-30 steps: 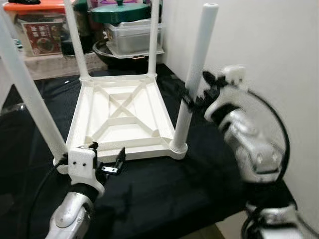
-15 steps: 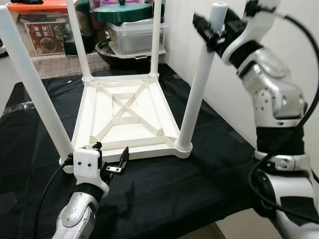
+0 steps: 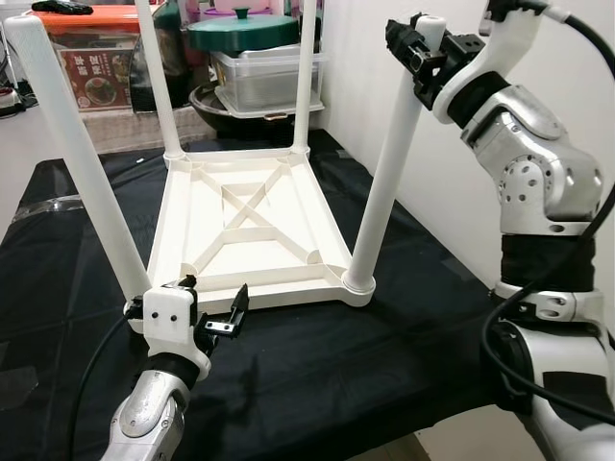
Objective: Building children table
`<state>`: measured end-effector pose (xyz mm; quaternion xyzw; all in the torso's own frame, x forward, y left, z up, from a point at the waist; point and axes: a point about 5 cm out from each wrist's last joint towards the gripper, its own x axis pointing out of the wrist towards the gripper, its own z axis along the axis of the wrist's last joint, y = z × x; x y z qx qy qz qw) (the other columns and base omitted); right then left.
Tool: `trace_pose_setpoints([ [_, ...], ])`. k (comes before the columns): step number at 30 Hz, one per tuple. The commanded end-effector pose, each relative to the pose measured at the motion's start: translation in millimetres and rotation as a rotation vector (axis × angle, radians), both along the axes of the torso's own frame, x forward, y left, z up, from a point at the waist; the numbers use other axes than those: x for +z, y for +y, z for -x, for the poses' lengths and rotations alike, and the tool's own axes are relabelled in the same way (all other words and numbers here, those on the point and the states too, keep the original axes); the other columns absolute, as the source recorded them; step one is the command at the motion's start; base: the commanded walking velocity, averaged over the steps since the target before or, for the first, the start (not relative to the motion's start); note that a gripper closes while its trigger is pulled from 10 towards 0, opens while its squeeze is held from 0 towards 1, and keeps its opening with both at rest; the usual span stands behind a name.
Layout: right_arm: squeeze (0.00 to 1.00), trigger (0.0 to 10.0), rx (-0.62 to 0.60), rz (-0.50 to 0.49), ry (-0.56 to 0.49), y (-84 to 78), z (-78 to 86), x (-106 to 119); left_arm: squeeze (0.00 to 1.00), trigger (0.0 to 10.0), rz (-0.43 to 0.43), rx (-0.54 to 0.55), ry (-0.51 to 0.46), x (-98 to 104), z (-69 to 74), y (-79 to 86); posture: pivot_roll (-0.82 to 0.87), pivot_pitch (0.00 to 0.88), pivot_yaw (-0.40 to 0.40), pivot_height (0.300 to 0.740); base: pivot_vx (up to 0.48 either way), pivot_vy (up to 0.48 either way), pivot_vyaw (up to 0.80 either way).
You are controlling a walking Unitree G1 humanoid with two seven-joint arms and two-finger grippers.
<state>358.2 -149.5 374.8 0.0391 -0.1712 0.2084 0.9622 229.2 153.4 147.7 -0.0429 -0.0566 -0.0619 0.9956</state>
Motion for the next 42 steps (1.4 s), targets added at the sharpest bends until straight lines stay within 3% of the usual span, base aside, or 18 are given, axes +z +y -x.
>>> trace_pose_setpoints([
  [1, 0.0, 1.9, 0.009, 0.038, 0.193, 1.7, -9.4, -37, 0.0, 10.0, -0.005, 0.0, 0.016, -5, -0.1, -0.6, -0.01, 0.0, -0.063, 0.74, 0.0, 0.0, 0.0],
  [2, 0.0, 1.9, 0.009, 0.038, 0.193, 1.7, -9.4, -37, 0.0, 10.0, -0.005, 0.0, 0.016, -5, -0.1, -0.6, -0.01, 0.0, -0.063, 0.74, 0.0, 0.0, 0.0],
  [3, 0.0, 10.0, 0.018, 0.046, 0.207, 4.0, -8.6, -39, 0.0, 10.0, -0.005, -0.001, 0.017, -5, -0.3, -0.7, -0.01, 0.0, -0.061, 0.74, 0.0, 0.0, 0.0],
  [4, 1.0, 10.0, 0.016, 0.054, 0.196, 4.8, -7.8, -38, 0.0, 10.0, -0.005, -0.002, 0.017, -5, -0.7, -0.8, -0.01, 0.0, -0.063, 0.74, 0.0, 0.0, 0.0],
  [13, 0.96, 10.0, 0.038, 0.072, 0.174, 10.1, -5.9, -32, 0.0, 10.0, -0.006, -0.003, 0.014, -5, -1.8, -0.3, -0.02, 0.0, -0.064, 0.74, 0.0, 0.0, 0.0],
  [14, 0.0, 10.0, 0.044, 0.074, 0.179, 12.1, -5.5, -33, 0.0, 10.0, -0.002, -0.004, 0.014, -5, -1.5, -0.8, -0.02, 0.0, -0.067, 0.74, 0.0, 0.0, 0.0],
  [18, 0.0, 9.5, 0.046, 0.067, 0.176, 13.3, -4.9, -33, 0.0, 10.0, 0.002, -0.005, 0.016, -6, -0.7, -1.3, -0.01, 0.0, -0.068, 0.74, 0.0, 0.0, 0.0],
  [19, 0.0, 0.0, 0.047, 0.041, 0.157, 12.7, -4.0, -31, 0.0, 10.0, 0.002, -0.005, 0.018, -6, -0.2, -1.0, -0.01, 0.0, -0.068, 0.74, 0.0, 0.0, 0.0],
  [23, 0.0, 0.0, 0.036, -0.021, 0.151, 10.2, -3.2, -28, 0.0, 10.0, 0.001, -0.004, 0.022, -7, 0.0, -0.7, -0.02, 0.0, -0.067, 0.74, 0.0, 0.0, 0.0],
  [25, 0.0, 0.0, -0.013, -0.157, 0.238, 3.4, -7.0, -39, 0.0, 10.0, 0.002, -0.007, 0.026, -8, 0.2, -1.5, -0.01, 0.0, -0.066, 0.74, 0.0, 0.0, 0.0],
  [26, 0.0, 0.0, -0.013, -0.157, 0.238, 3.4, -7.0, -39, 0.0, 10.0, 0.002, -0.007, 0.026, -8, 0.2, -1.5, -0.01, 0.0, -0.066, 0.74, 0.0, 0.0, 0.0],
  [28, 0.0, 0.0, -0.128, -0.434, 0.462, -12.4, -18.2, -69, 0.0, 10.0, 0.012, -0.011, 0.031, -8, 0.5, -2.5, -0.01, 0.0, -0.065, 0.74, 0.0, 0.0, 0.0],
  [30, 0.0, 0.0, -0.128, -0.434, 0.462, -12.4, -18.2, -69, 0.0, 10.0, 0.012, -0.011, 0.031, -8, 0.5, -2.5, -0.01, 0.0, -0.065, 0.74, 0.0, 0.0, 0.0],
  [33, 0.0, 0.0, -0.377, -0.814, 0.822, -38.7, -29.5, -148, 0.0, 10.0, 0.015, -0.014, 0.027, -7, -0.4, -4.0, 0.0, 0.0, -0.073, 0.74, 0.0, 0.0, 0.0],
  [35, 0.0, 0.0, -0.377, -0.814, 0.822, -38.7, -29.5, -148, 0.0, 10.0, 0.015, -0.014, 0.027, -7, -0.4, -4.0, 0.0, 0.0, -0.073, 0.74, 0.0, 0.0, 0.0],
  [36, 0.0, 0.0, -0.44, -0.873, 0.891, -43.9, -28.9, -171, 0.0, 10.0, 0.016, -0.017, 0.022, -5, -1.3, -4.6, 0.0, 0.0, -0.077, 0.74, 0.0, 0.0, 0.0],
  [38, 0.0, 0.0, -0.456, -0.895, 0.945, -41.8, -28.2, -186, 0.0, 10.0, 0.016, -0.022, 0.015, -3, -2.0, -5.6, 0.0, 0.0, -0.078, 0.74, 0.0, 0.0, 0.0],
  [42, 0.0, 0.0, -0.437, -0.899, 0.983, -33.2, -28.5, -191, 0.0, 10.0, 0.015, -0.025, 0.009, -2, -2.4, -5.7, 0.01, 0.0, -0.082, 0.74, 0.0, 0.0, 0.0],
])
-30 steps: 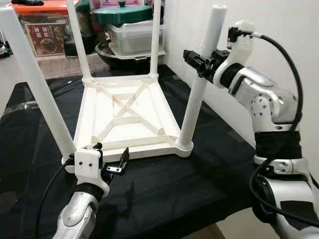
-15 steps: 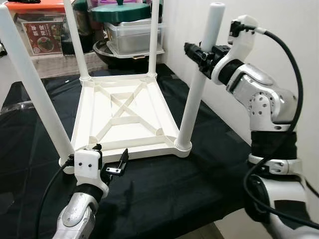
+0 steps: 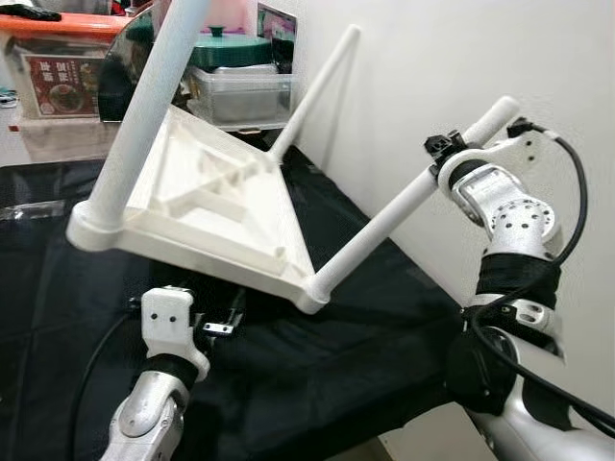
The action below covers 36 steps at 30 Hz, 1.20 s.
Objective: Building children table
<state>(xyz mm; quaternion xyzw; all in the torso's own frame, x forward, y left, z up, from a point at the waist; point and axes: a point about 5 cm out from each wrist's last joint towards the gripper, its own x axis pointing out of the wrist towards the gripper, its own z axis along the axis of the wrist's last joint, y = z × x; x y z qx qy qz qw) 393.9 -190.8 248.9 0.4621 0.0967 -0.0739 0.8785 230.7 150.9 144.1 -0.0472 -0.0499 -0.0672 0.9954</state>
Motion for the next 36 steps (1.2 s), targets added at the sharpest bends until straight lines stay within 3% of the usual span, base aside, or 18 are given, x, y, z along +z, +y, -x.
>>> trace_pose_setpoints([
  [1, 0.0, 0.0, 0.089, -0.11, 0.256, 23.9, 6.1, -66, 0.0, 10.0, 0.012, -0.013, -0.009, 2, -1.0, -2.9, 0.0, 0.0, -0.083, 0.74, 0.0, 0.0, 0.0],
  [3, 0.0, 0.0, 0.143, -0.126, 0.263, 34.5, 5.8, -65, 0.0, 10.0, 0.014, -0.012, -0.011, 3, -0.9, -2.6, 0.0, 0.0, -0.083, 0.74, 0.0, 0.0, 0.0],
  [4, 0.0, 0.0, 0.225, -0.116, 0.334, 56.3, 11.9, -82, 0.0, 10.0, 0.011, -0.003, -0.02, 4, -0.9, -3.1, 0.02, 0.0, -0.099, 0.74, 0.0, 0.0, 0.0],
  [5, 0.0, 0.0, 0.225, -0.116, 0.334, 56.3, 11.9, -82, 0.0, 10.0, 0.011, -0.003, -0.02, 4, -0.9, -3.1, 0.02, 0.0, -0.099, 0.74, 0.0, 0.0, 0.0],
  [7, 0.0, 0.0, 0.343, -0.092, 0.451, 90.0, 27.3, -111, 0.0, 10.0, -0.01, 0.022, -0.033, 7, -0.6, -0.8, 0.03, 0.0, -0.102, 0.74, 0.0, 0.0, 0.0],
  [8, 0.0, 0.0, 0.343, -0.092, 0.451, 90.0, 27.3, -111, 0.0, 10.0, -0.01, 0.022, -0.033, 7, -0.6, -0.8, 0.03, 0.0, -0.102, 0.74, 0.0, 0.0, 0.0],
  [9, 0.0, 0.0, 0.409, -0.084, 0.506, 110.3, 36.1, -122, 0.0, 10.0, -0.019, 0.045, -0.044, 10, 0.0, 5.2, 0.04, 0.0, -0.104, 0.74, 0.0, 0.0, 0.0],
  [13, 0.0, 0.0, 0.485, -0.083, 0.576, 136.2, 46.7, -133, 0.0, 10.0, -0.045, 0.077, -0.072, 18, 1.1, 18.9, 0.05, 0.0, -0.106, 0.74, 0.0, 0.0, 0.0],
  [14, 0.0, 0.0, 0.485, -0.083, 0.576, 136.2, 46.7, -133, 0.0, 10.0, -0.045, 0.077, -0.072, 18, 1.1, 18.9, 0.05, 0.0, -0.106, 0.74, 0.0, 0.0, 0.0],
  [15, 0.0, 1.4, 0.486, -0.075, 0.6, 138.5, 47.6, -136, 0.0, 10.0, -0.058, 0.08, -0.082, 21, 0.5, 22.5, 0.05, 0.0, -0.104, 0.74, 0.0, 0.0, 0.0],
  [16, 0.0, 10.0, 0.458, -0.046, 0.608, 137.2, 46.9, -138, 0.0, 10.0, -0.064, 0.078, -0.09, 23, -0.3, 24.4, 0.05, 0.0, -0.101, 0.74, 0.0, 0.0, 0.0],
  [19, 0.0, 10.0, 0.425, -0.018, 0.609, 133.6, 45.8, -139, 0.0, 10.0, -0.065, 0.073, -0.093, 24, -1.2, 24.7, 0.04, 0.0, -0.1, 0.74, 0.0, 0.0, 0.0],
  [20, 0.6, 10.0, 0.398, 0.0, 0.611, 129.8, 44.9, -139, 0.0, 10.0, -0.065, 0.068, -0.095, 25, -1.9, 23.8, 0.04, 0.0, -0.1, 0.74, 0.0, 0.0, 0.0],
  [21, 0.6, 10.0, 0.398, 0.0, 0.611, 129.8, 44.9, -139, 0.0, 10.0, -0.065, 0.068, -0.095, 25, -1.9, 23.8, 0.04, 0.0, -0.1, 0.74, 0.0, 0.0, 0.0],
  [22, 1.0, 10.0, 0.373, 0.011, 0.605, 124.2, 43.9, -138, 0.0, 10.0, -0.062, 0.062, -0.095, 24, -2.6, 21.6, 0.04, 0.0, -0.097, 0.74, 0.0, 0.0, 0.0],
  [27, 1.0, 10.0, 0.348, 0.006, 0.608, 115.7, 43.9, -137, 0.0, 10.0, -0.058, 0.038, -0.093, 24, -2.0, 17.0, 0.02, 0.0, -0.089, 0.74, 0.0, 0.0, 0.0],
  [30, 1.0, 10.0, 0.287, -0.03, 0.636, 93.2, 49.2, -140, 0.0, 10.0, -0.06, 0.008, -0.083, 22, -0.4, 12.8, 0.01, 0.0, -0.082, 0.74, 0.0, 0.0, 0.0],
  [36, 1.0, 10.0, 0.254, -0.085, 0.646, 75.1, 57.1, -137, 0.0, 10.0, -0.069, -0.003, -0.075, 20, -0.5, 13.3, -0.01, 0.0, -0.081, 0.74, 0.0, 0.0, 0.0],
])
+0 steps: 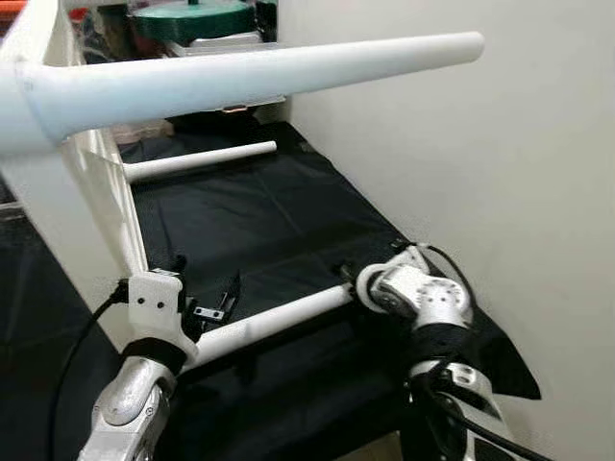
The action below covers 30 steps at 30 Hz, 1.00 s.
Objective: Building children table
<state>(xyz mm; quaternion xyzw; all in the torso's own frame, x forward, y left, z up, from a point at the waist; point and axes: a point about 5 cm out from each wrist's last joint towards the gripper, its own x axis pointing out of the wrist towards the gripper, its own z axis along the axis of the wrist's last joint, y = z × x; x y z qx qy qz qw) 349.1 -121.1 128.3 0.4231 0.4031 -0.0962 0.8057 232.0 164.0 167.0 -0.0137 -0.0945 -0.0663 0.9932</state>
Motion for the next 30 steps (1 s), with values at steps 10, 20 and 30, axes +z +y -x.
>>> trace_pose_setpoints([
  [10, 0.9, 10.0, -0.147, -0.08, 0.061, -37.2, 58.4, 6, 0.0, 10.0, -0.006, -0.021, 0.026, -4, -4.3, -0.9, -0.07, 0.0, -0.071, 0.74, 0.0, 0.0, 0.0],
  [20, 0.0, 10.0, 0.126, 0.949, -0.574, -95.0, 29.8, 108, 0.0, 10.0, 0.003, -0.035, 0.035, -7, -6.8, -3.2, -0.1, 0.0, -0.041, 0.74, 0.0, 0.0, 0.0],
  [30, 0.0, 10.0, 0.463, 1.739, -0.916, -51.9, 26.8, 107, 0.0, 10.0, 0.014, -0.023, 0.034, -8, -10.1, -4.3, -0.07, 0.0, -0.045, 0.74, 0.0, 0.0, 0.0],
])
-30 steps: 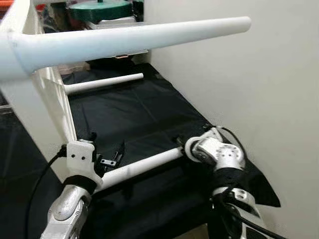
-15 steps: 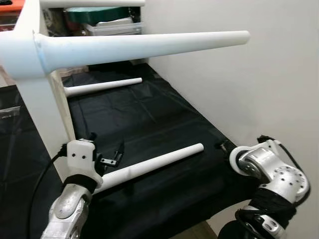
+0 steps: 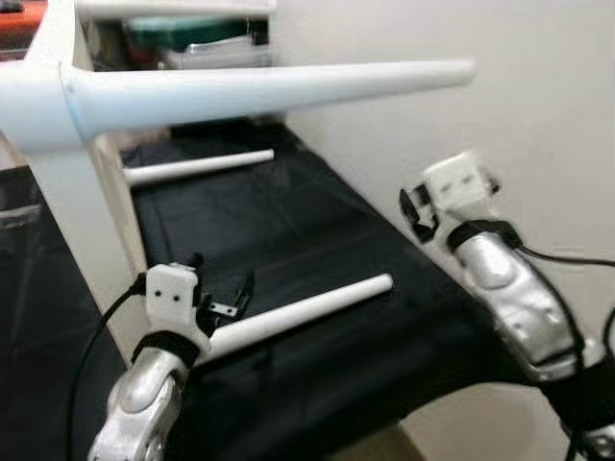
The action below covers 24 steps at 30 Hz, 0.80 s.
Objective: Building children table
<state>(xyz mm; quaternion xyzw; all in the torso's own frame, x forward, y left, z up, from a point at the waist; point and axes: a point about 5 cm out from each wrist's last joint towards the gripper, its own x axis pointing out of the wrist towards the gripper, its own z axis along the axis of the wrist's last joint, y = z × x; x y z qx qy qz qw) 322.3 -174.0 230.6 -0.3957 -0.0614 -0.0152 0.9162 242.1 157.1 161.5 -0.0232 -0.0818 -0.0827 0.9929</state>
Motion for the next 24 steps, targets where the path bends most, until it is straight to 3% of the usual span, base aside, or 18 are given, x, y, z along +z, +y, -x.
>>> trace_pose_setpoints([
  [1, 0.0, 10.0, -0.014, 0.016, -0.058, 2.0, 0.3, 4, 0.0, 10.0, 0.0, 0.015, 0.01, -3, 0.2, 3.3, -0.07, 0.0, -0.042, 0.74, 0.0, 0.0, 0.0],
  [5, 0.0, 10.0, -0.031, 0.02, -0.12, 1.8, 2.3, 11, 0.0, 10.0, -0.004, 0.015, 0.011, -3, 0.1, 4.0, -0.06, 0.0, -0.043, 0.74, 0.0, 0.0, 0.0],
  [7, 0.0, 10.0, -0.08, 0.091, -0.342, -6.4, 7.6, 37, 0.0, 10.0, -0.005, 0.015, 0.008, -3, -2.3, 4.3, -0.06, 0.0, -0.041, 0.74, 0.0, 0.0, 0.0],
  [8, 0.0, 10.0, -0.08, 0.091, -0.342, -6.4, 7.6, 37, 0.0, 10.0, -0.005, 0.015, 0.008, -3, -2.3, 4.3, -0.06, 0.0, -0.041, 0.74, 0.0, 0.0, 0.0],
  [9, 0.0, 10.0, -0.089, 0.127, -0.432, -9.6, 10.3, 47, 0.0, 10.0, -0.005, 0.015, 0.006, -3, -3.4, 4.3, -0.06, 0.0, -0.041, 0.74, 0.0, 0.0, 0.0],
  [11, 0.0, 10.0, -0.089, 0.127, -0.432, -9.6, 10.3, 47, 0.0, 10.0, -0.005, 0.015, 0.006, -3, -3.4, 4.3, -0.06, 0.0, -0.041, 0.74, 0.0, 0.0, 0.0],
  [13, 0.0, 10.0, -0.09, 0.138, -0.623, -11.1, 19.3, 63, 0.0, 10.0, -0.003, 0.015, 0.005, -3, -5.3, 3.2, -0.06, 0.0, -0.048, 0.74, 0.0, 0.0, 0.0],
  [15, 0.0, 10.0, -0.09, 0.138, -0.623, -11.1, 19.3, 63, 0.0, 10.0, -0.003, 0.015, 0.005, -3, -5.3, 3.2, -0.06, 0.0, -0.048, 0.74, 0.0, 0.0, 0.0],
  [17, 0.0, 10.0, -0.014, 0.14, -0.71, -2.8, 23.1, 66, 0.0, 10.0, -0.001, 0.017, 0.006, -4, -6.4, 2.8, -0.06, 0.0, -0.046, 0.74, 0.0, 0.0, 0.0],
  [22, 0.0, 10.0, 0.064, 0.153, -0.712, 5.1, 18.4, 65, 0.0, 10.0, -0.002, 0.018, 0.007, -5, -7.5, 3.1, -0.06, 0.0, -0.043, 0.74, 0.0, 0.0, 0.0],
  [24, 0.0, 10.0, 0.151, 0.211, -0.656, 11.4, 4.6, 64, 0.0, 10.0, -0.002, 0.015, 0.004, -5, -10.6, 2.9, -0.06, 0.0, -0.044, 0.74, 0.0, 0.0, 0.0],
])
